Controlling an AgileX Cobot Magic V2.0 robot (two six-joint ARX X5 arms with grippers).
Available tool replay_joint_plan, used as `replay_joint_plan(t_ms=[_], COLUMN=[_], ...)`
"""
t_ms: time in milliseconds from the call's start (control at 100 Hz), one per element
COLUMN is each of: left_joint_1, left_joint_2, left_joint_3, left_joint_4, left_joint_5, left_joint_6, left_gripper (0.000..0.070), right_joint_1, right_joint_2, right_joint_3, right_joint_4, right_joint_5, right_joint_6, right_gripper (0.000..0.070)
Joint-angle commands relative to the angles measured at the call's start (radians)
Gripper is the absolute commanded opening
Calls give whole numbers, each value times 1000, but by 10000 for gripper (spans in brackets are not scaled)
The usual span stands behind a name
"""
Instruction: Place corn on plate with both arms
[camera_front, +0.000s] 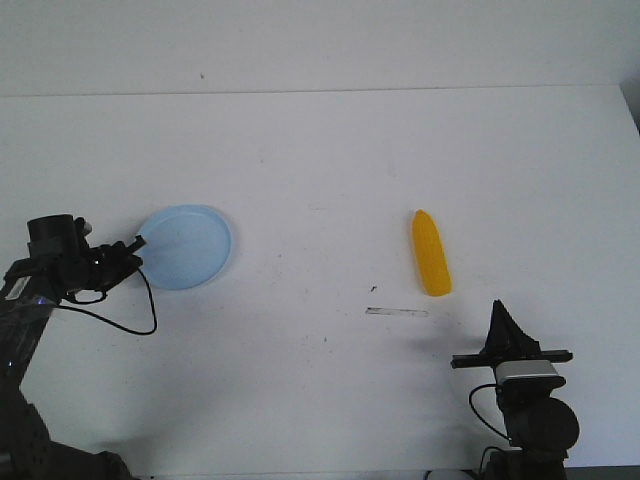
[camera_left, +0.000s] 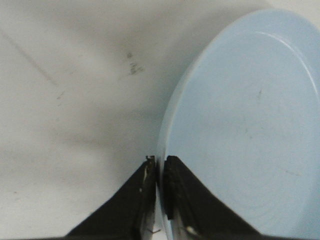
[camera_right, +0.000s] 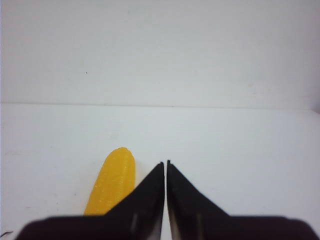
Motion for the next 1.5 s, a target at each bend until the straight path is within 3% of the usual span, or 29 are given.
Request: replay_joint_plan(t_ms=[0,330,570,760,910,1060,1190,1490], left_joint_1=[-15,-290,-531,-651,-687,-692,-686,-653], left_joint_2=[-34,-64,-32,58,108,113,111,27], left_joint_3=[33,33,33,33,33,33,33,33], left_joint_4=[10,25,87,142,145,147,145,147], left_joint_5=[13,44,-79,-80,-107,-116,-116,-119], left_joint_6=[-25,-57,-82,-156,-209,-210,-209,-182], left_gripper=[0,1,1,1,3,17,180,202], right_joint_1=[1,1,1,1,1,1,1,1], right_joint_2=[1,1,1,1,1,1,1,1], right_joint_3=[-1,-1,-1,-1,-1,-1,-1,-1], right_joint_4=[10,10,10,10,10,10,10,10], right_joint_5=[1,0,1,0,0,1,1,0], right_joint_6=[-1,-1,-1,-1,-1,-1,-1,-1], right_gripper=[10,10,10,10,10,10,10,10])
